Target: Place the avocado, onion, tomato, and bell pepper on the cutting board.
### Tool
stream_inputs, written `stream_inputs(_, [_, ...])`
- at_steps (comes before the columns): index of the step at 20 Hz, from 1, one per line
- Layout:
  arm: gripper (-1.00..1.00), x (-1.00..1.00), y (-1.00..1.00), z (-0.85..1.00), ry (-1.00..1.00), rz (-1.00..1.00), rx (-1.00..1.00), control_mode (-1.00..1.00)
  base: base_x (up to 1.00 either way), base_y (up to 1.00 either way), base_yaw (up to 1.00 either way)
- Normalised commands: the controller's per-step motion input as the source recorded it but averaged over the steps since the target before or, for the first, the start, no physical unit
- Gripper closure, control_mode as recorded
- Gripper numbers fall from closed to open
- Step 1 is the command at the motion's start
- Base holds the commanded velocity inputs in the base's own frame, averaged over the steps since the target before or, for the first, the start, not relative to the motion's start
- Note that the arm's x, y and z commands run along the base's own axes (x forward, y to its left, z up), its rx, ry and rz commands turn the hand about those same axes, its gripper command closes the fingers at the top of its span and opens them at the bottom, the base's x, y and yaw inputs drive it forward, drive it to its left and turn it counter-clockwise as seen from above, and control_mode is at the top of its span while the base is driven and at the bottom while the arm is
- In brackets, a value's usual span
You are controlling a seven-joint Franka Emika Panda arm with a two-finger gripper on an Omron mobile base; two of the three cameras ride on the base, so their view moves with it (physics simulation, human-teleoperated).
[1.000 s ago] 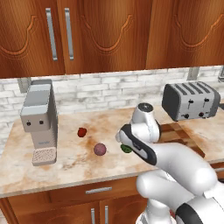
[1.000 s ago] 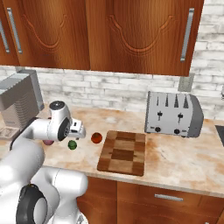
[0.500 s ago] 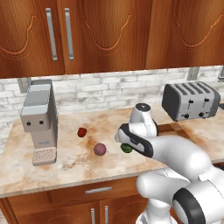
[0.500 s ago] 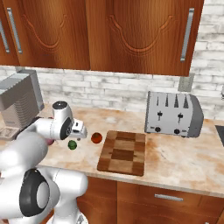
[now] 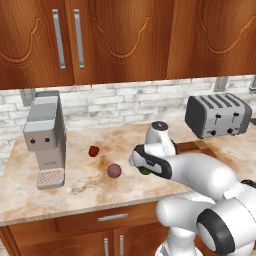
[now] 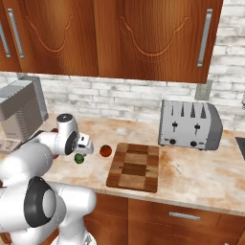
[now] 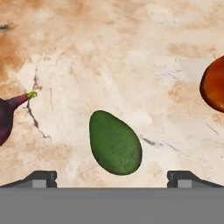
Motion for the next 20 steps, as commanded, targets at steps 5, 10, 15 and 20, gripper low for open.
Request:
stream_inputs(5, [-1.0,0.03,0.08,-0.15,0.01,0.0,0.0,-1.0,0.0,0.0,0.0])
stream_inputs(10, [-1.0,0.04,0.0,-0.09,0.0,0.0,0.0,-1.0,0.0,0.0,0.0])
stream_inputs(15, [-1.0,0.12,0.0,-0.11,0.0,0.0,0.0,-1.0,0.0,0.0,0.0])
stream_inputs(20, [-1.0,0.19,0.0,-0.17,0.0,0.0,0.0,-1.0,0.0,0.0,0.0])
